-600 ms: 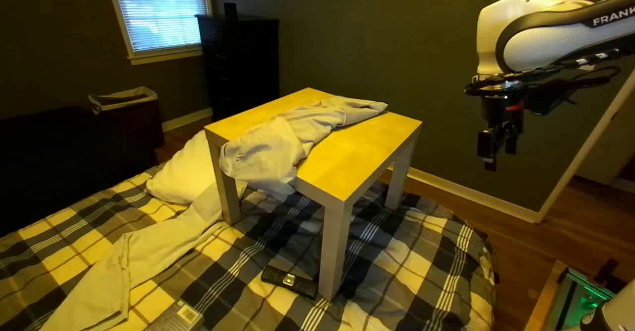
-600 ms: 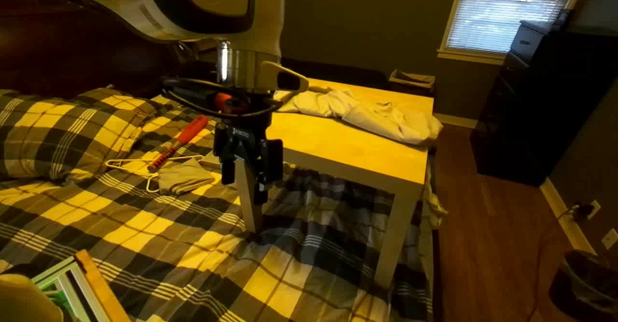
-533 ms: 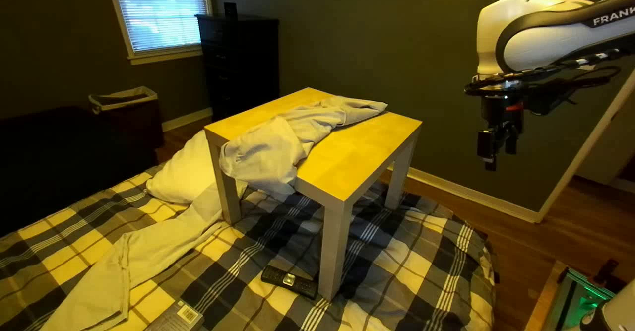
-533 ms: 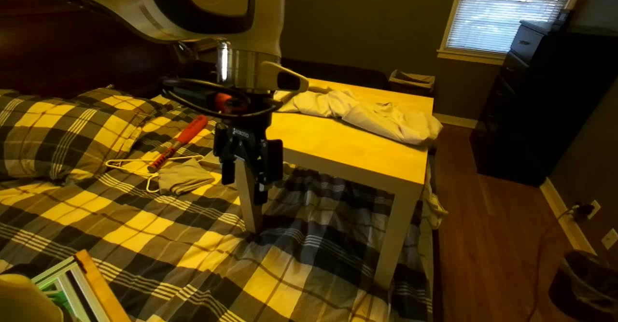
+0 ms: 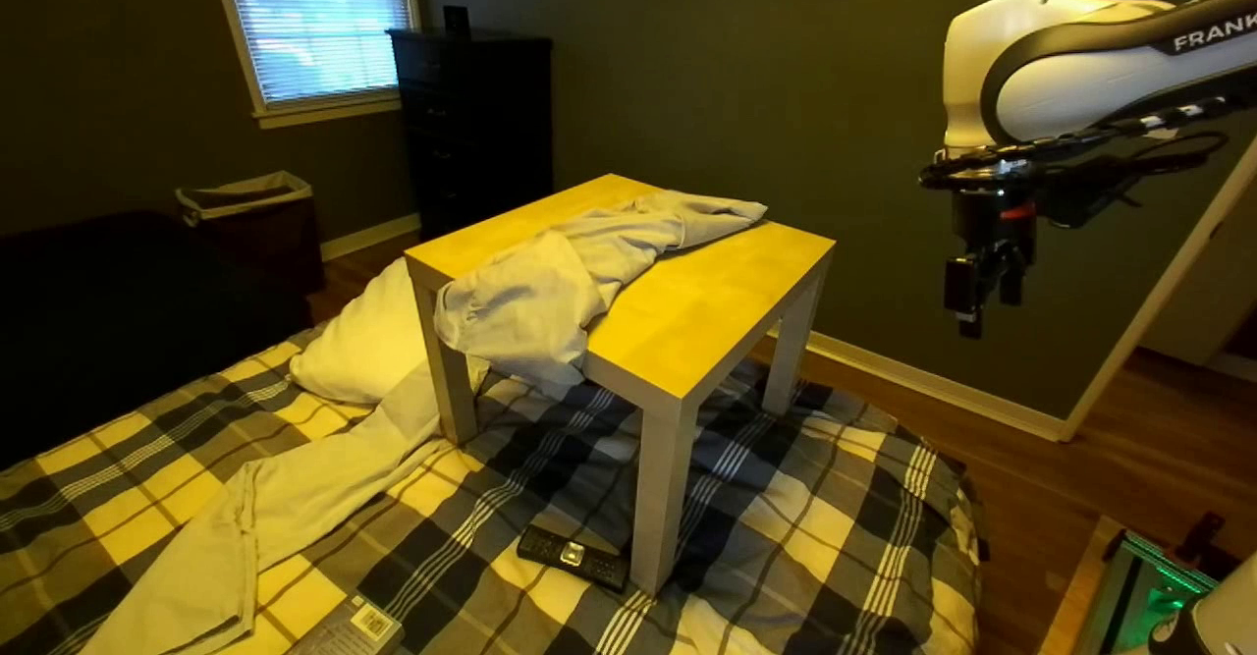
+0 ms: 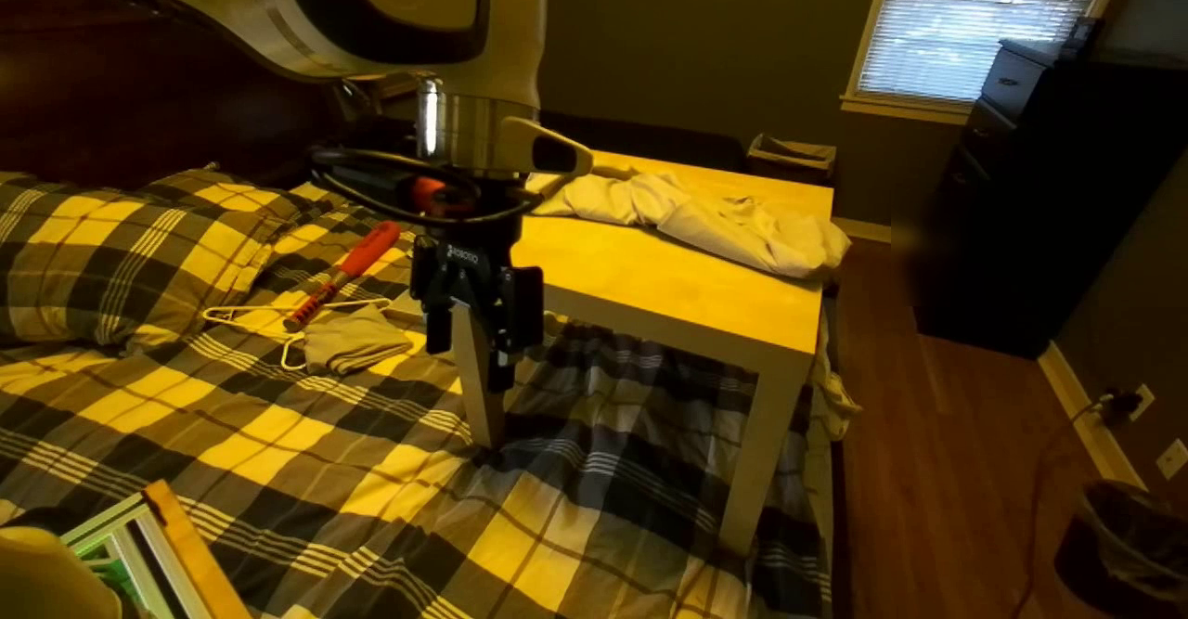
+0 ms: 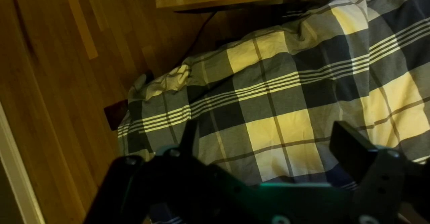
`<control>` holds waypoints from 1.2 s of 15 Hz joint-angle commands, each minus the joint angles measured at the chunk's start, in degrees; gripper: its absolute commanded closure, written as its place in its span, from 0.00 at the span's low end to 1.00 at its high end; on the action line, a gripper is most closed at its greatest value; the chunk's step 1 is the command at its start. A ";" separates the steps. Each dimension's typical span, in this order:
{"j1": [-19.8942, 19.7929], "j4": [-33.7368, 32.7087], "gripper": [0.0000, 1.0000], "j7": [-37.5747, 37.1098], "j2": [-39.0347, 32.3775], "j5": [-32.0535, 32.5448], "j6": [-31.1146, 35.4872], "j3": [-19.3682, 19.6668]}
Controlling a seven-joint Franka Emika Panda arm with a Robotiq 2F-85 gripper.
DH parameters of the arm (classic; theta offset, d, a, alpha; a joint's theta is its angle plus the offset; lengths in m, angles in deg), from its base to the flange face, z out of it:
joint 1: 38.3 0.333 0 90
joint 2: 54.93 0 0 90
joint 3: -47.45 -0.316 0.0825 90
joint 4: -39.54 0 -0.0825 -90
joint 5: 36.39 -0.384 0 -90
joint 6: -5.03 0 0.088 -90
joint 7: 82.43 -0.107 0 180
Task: Fold the cloth on the table
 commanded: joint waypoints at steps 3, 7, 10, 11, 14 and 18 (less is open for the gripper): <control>4.77 -1.05 0.00 -4.57 0.39 0.36 0.01 -4.99; 9.58 -4.73 0.00 -8.85 -1.63 -0.37 0.47 -10.50; 13.09 -8.03 0.00 -9.24 -3.39 -2.47 4.37 -12.46; 14.29 -8.17 0.00 -7.79 -3.55 -2.74 7.93 -12.61; 17.46 -8.05 0.00 -4.72 -5.27 -3.10 17.42 -13.73; 19.13 -5.98 0.00 -2.72 -8.12 0.38 33.66 -15.91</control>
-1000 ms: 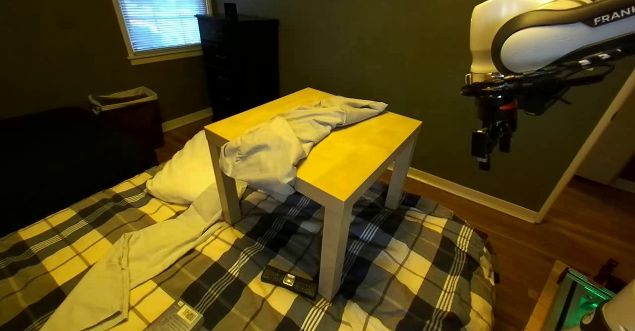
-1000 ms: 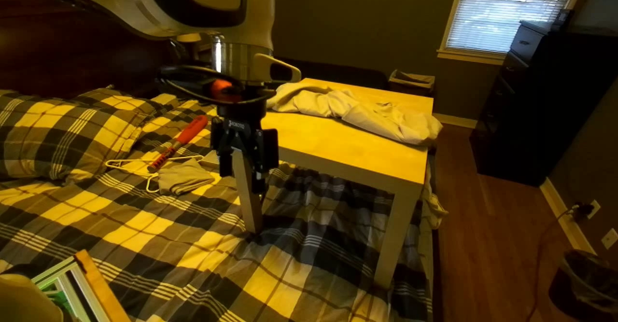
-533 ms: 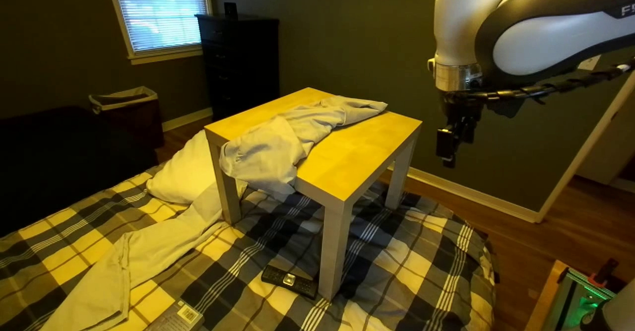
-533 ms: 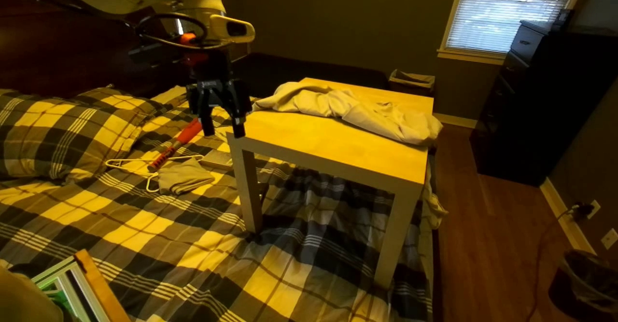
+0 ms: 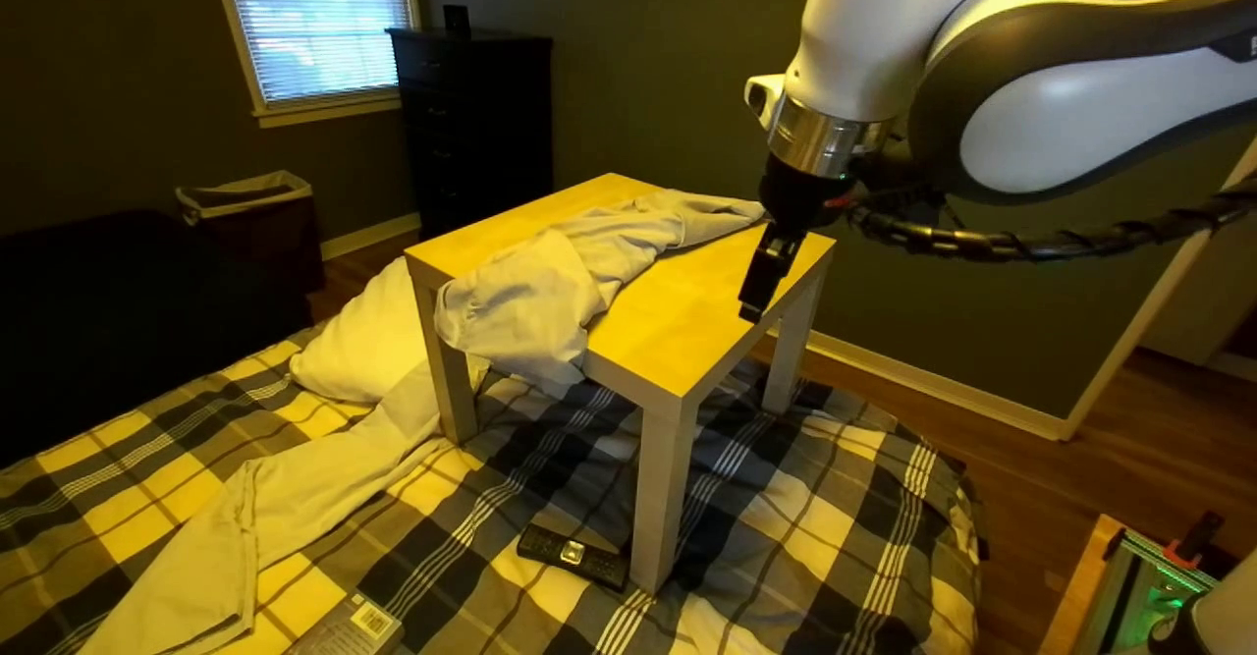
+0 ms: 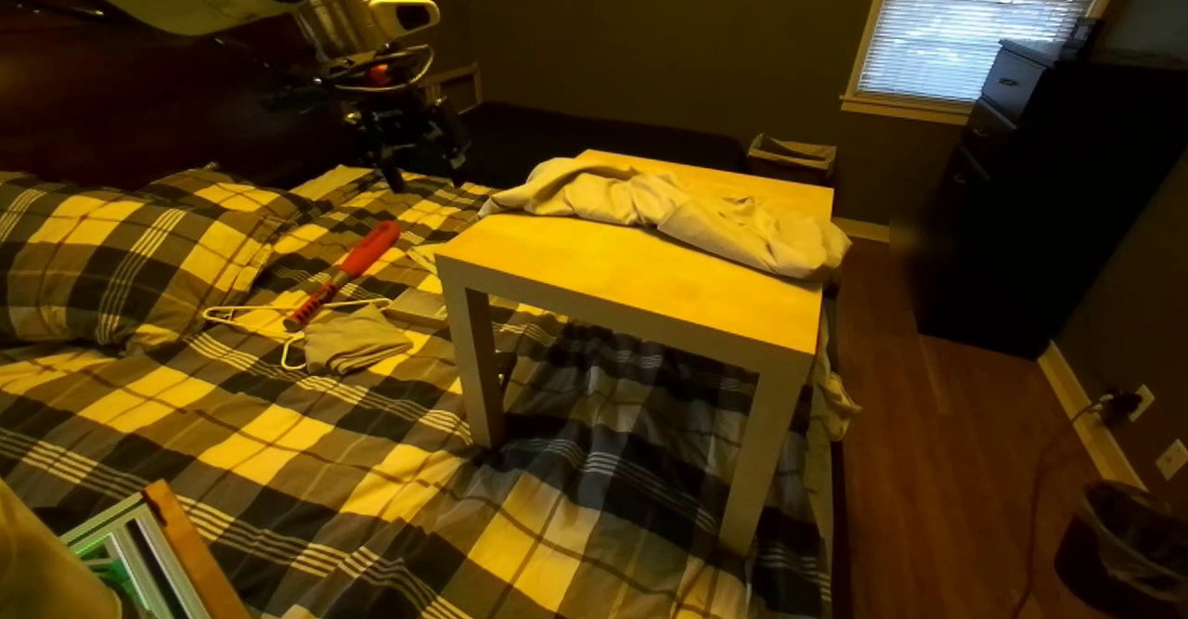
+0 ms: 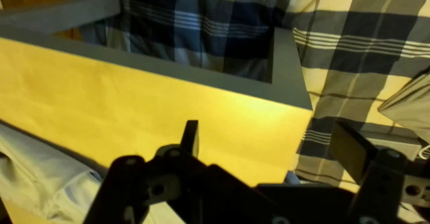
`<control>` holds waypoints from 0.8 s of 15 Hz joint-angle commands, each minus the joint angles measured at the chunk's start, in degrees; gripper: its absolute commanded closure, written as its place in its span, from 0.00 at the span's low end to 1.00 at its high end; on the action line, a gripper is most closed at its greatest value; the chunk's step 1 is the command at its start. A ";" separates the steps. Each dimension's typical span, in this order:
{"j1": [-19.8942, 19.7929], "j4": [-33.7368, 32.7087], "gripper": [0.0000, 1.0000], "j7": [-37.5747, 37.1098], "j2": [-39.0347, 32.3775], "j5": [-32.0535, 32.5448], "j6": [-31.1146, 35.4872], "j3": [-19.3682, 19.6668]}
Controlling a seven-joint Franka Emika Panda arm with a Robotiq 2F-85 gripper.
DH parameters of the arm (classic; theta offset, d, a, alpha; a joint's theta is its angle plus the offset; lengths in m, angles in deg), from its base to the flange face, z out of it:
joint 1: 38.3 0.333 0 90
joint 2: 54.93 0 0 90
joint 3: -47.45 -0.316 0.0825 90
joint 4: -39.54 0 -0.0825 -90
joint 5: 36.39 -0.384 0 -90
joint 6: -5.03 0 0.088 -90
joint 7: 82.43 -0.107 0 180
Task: Fold the cloth on the table
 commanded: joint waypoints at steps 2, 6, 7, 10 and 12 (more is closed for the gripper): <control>0.37 0.51 0.00 1.55 -1.73 1.54 7.11 -1.24; 0.53 1.00 0.00 2.85 -3.26 2.86 10.29 -1.76; 0.53 0.99 0.00 2.92 -3.25 2.89 10.29 -1.76; 0.24 0.33 0.00 3.61 -4.00 4.78 10.23 -2.24; 1.45 -2.22 0.00 5.78 -7.36 5.83 10.38 -3.54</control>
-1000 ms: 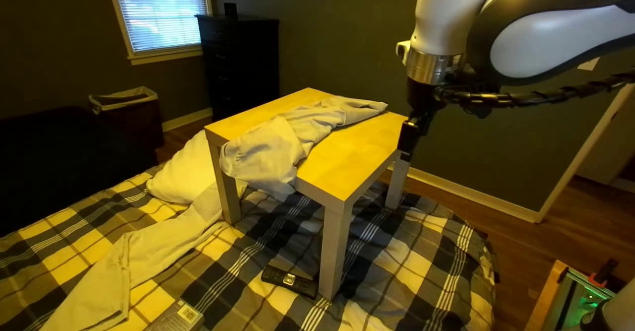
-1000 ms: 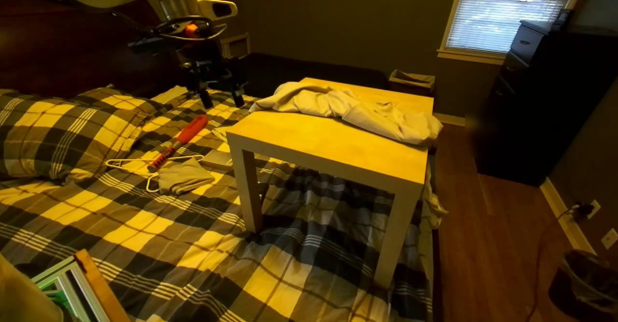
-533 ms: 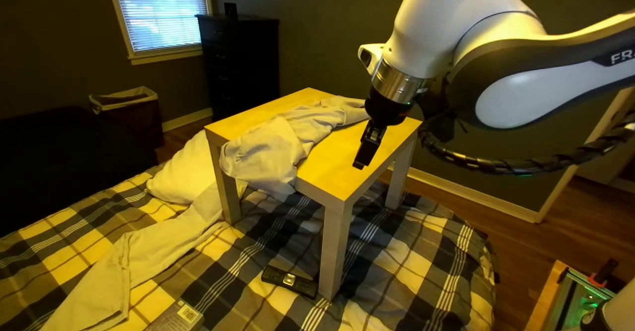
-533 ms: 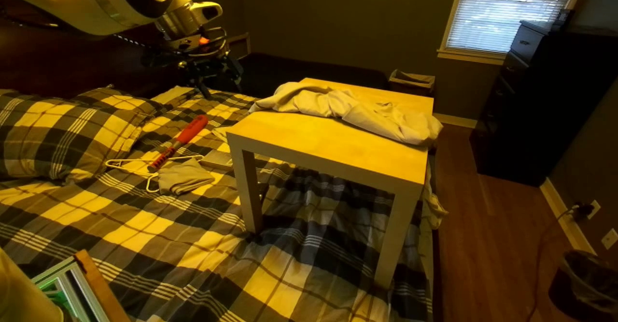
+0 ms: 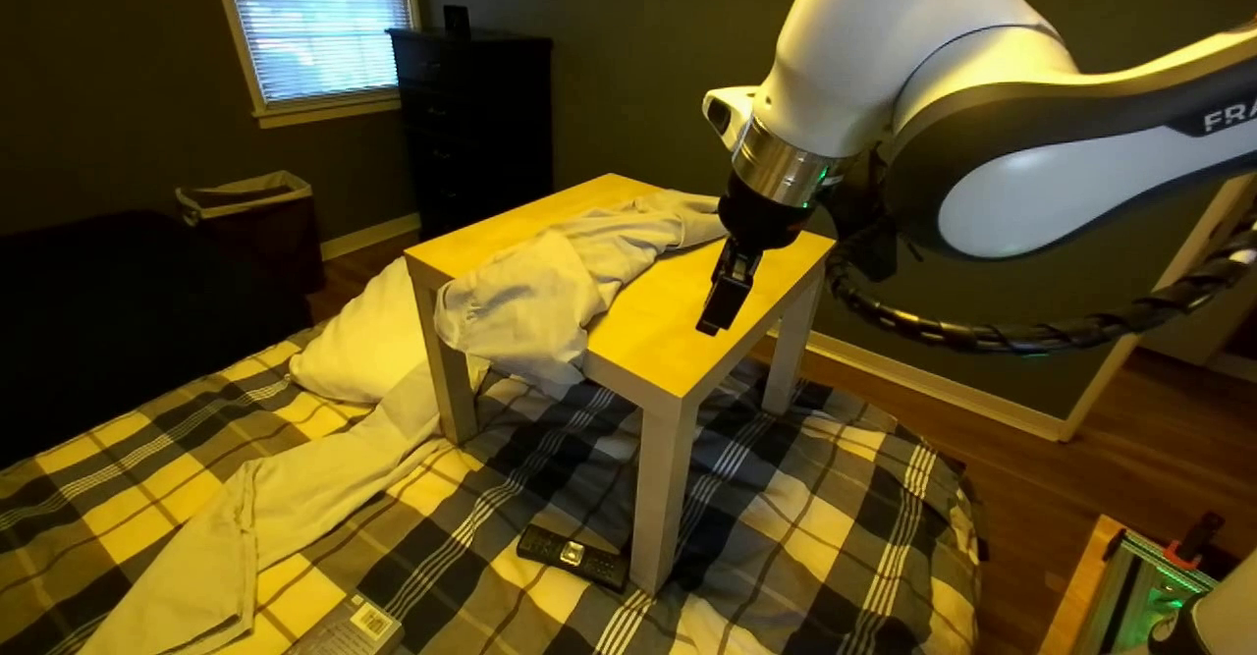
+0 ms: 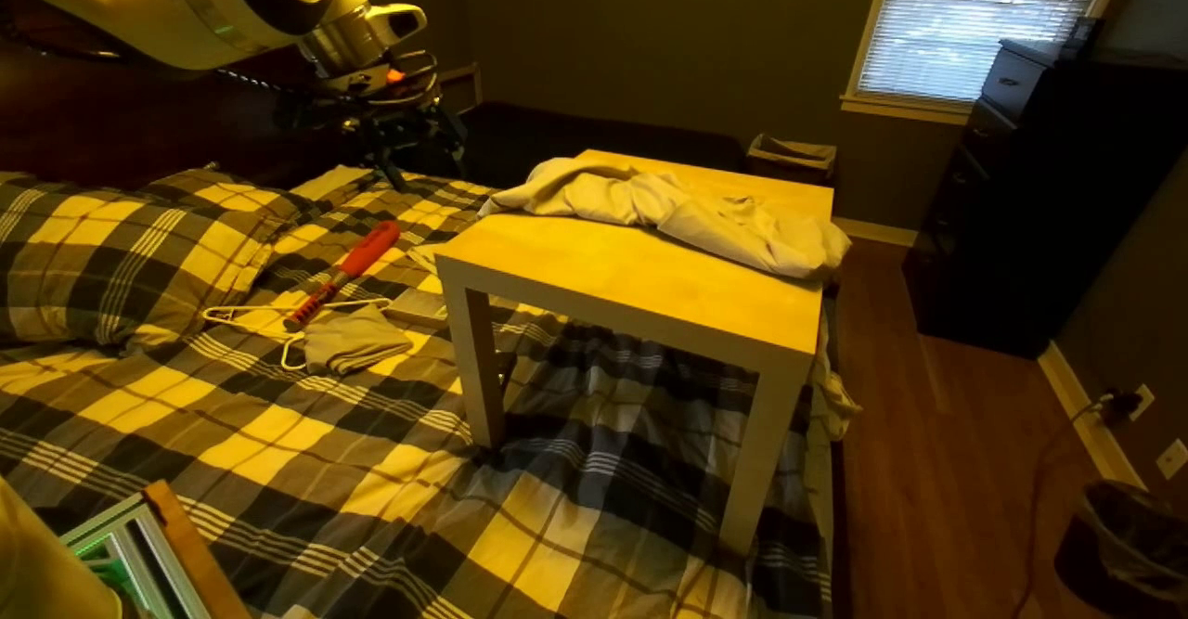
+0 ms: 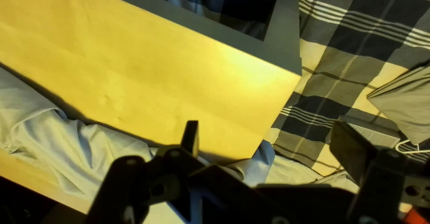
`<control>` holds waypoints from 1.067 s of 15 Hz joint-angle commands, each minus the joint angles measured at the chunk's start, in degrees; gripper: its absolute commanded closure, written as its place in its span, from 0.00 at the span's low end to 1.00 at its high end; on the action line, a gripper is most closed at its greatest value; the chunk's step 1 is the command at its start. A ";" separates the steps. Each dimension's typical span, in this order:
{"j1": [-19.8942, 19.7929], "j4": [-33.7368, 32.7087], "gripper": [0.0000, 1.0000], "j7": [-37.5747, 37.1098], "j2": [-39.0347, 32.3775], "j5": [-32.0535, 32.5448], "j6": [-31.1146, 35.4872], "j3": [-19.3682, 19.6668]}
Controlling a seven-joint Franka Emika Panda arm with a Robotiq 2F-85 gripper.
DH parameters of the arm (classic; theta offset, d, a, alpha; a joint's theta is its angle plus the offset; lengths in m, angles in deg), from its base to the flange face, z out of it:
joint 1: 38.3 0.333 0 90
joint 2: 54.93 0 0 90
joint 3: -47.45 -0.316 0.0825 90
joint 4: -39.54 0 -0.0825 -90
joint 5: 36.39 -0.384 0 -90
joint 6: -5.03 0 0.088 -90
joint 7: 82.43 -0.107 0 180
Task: Fold the cloth on the table
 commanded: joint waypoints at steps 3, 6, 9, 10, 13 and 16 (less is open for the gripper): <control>2.73 -5.15 0.00 4.04 -8.15 2.26 2.84 -3.38; 3.11 -7.26 0.00 5.72 -12.95 7.49 7.96 -4.90; 2.60 -9.53 0.00 5.48 -17.70 17.44 14.79 -4.90; 2.53 -10.49 0.00 4.86 -19.36 21.09 16.78 -4.51; 1.61 -13.58 0.00 1.23 -24.10 33.47 19.83 -3.76; 1.97 -16.63 0.00 -2.08 -28.65 44.13 20.62 -1.86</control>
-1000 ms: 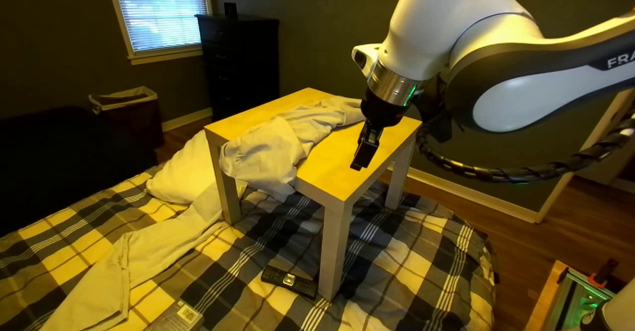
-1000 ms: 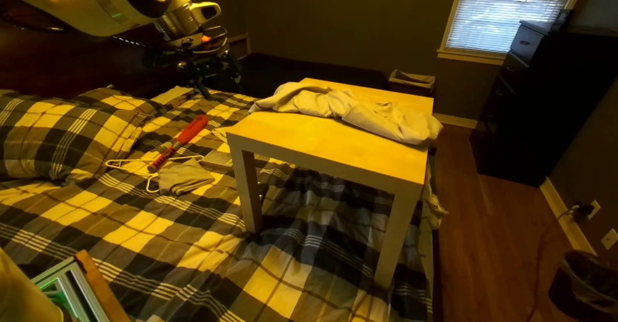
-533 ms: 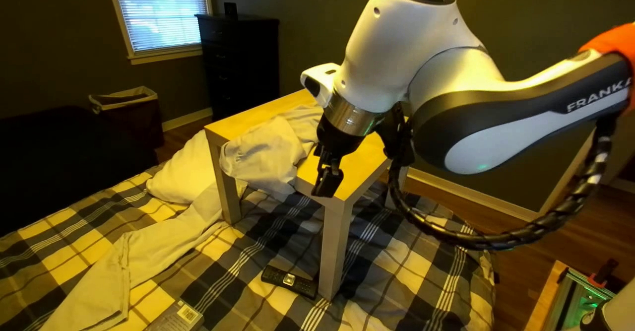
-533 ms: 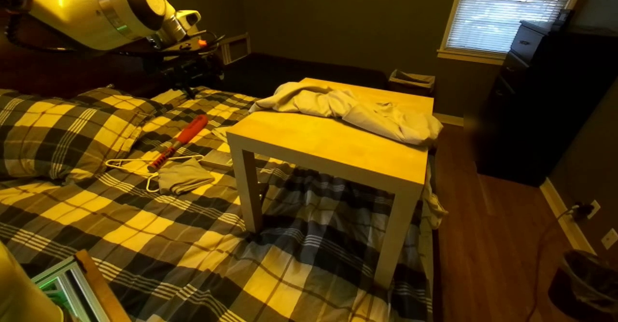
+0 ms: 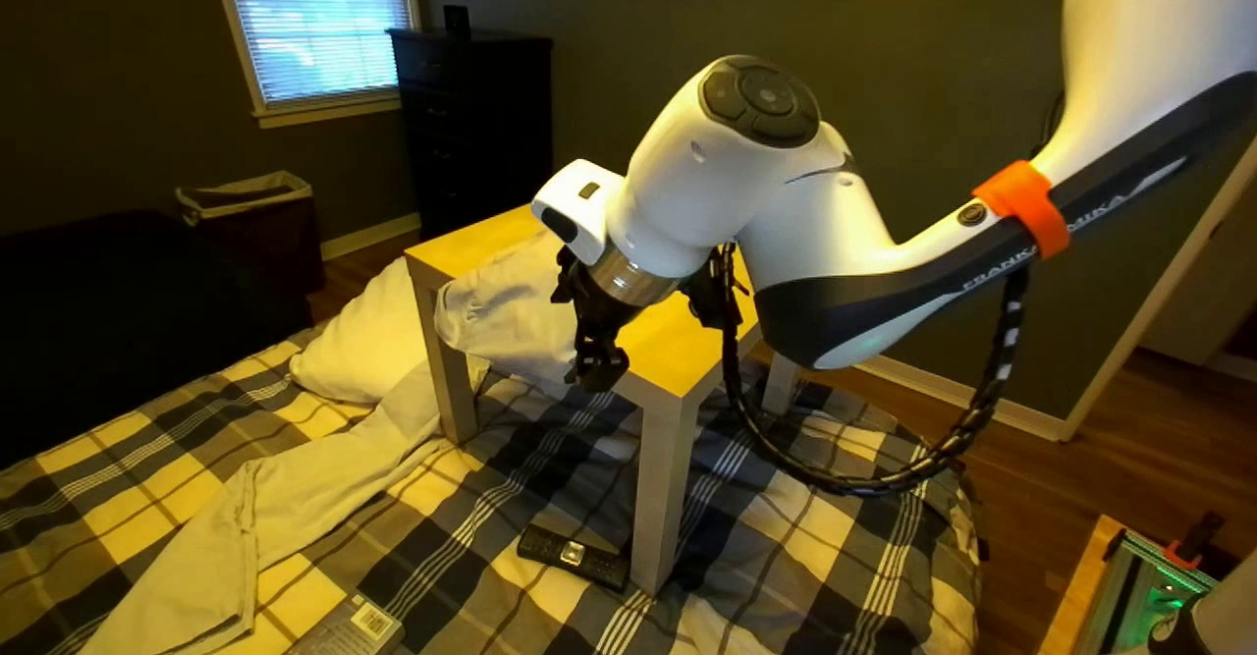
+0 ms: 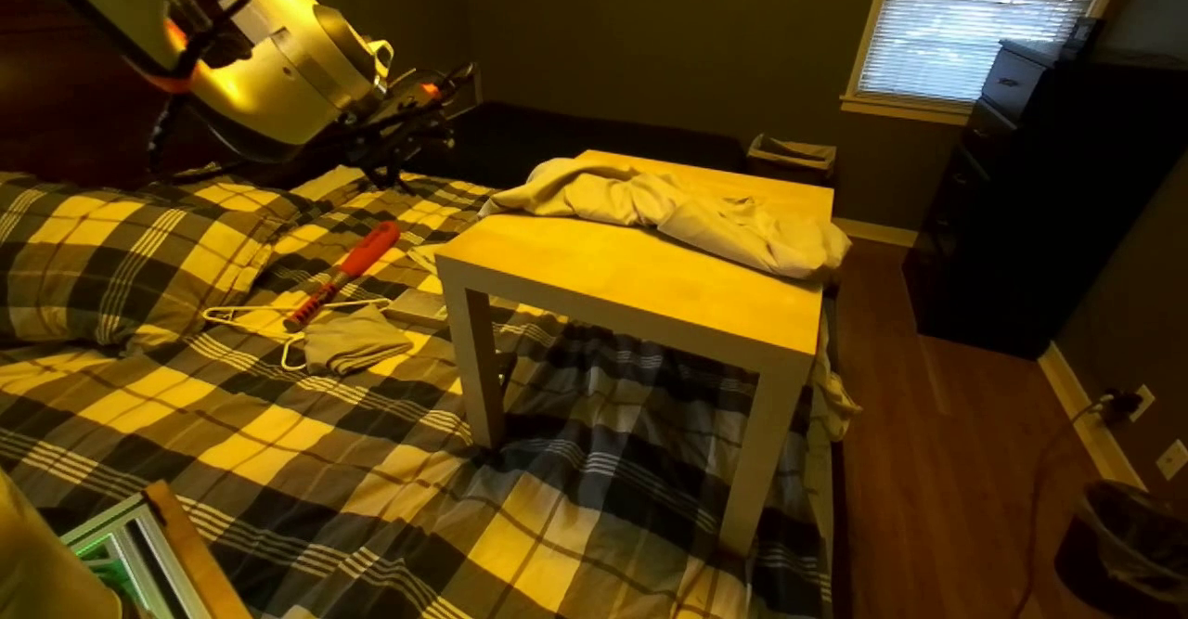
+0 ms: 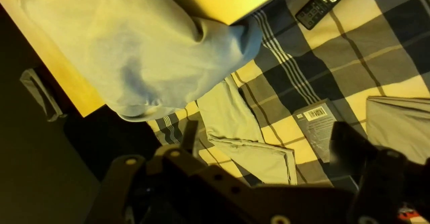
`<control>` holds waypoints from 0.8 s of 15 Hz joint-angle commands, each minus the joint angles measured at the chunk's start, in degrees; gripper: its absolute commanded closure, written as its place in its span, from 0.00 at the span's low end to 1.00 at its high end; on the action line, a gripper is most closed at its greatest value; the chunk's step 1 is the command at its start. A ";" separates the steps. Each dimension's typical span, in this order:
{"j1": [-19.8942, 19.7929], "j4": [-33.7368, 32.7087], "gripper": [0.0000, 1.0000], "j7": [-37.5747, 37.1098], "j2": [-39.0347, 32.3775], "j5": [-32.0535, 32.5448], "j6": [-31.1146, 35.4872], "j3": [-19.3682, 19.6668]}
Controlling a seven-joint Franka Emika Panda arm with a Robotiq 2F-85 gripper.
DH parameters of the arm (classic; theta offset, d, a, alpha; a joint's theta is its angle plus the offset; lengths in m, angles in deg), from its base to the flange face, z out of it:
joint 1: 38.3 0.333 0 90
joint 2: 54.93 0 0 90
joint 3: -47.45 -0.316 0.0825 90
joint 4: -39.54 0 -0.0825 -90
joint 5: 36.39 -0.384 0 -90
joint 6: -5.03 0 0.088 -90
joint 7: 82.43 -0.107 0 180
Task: Fold the cloth on the table
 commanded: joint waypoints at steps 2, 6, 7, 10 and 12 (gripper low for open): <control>0.56 -5.65 0.00 -5.27 -8.15 14.94 2.04 2.59; 1.51 -9.98 0.00 -8.30 -13.60 24.27 1.71 3.72; 1.64 -10.77 0.00 -8.49 -14.70 25.60 1.55 3.72; 2.08 -12.63 0.00 -7.45 -17.78 29.30 0.36 3.73; 3.11 -14.19 0.00 -9.38 -19.16 33.85 -1.58 4.49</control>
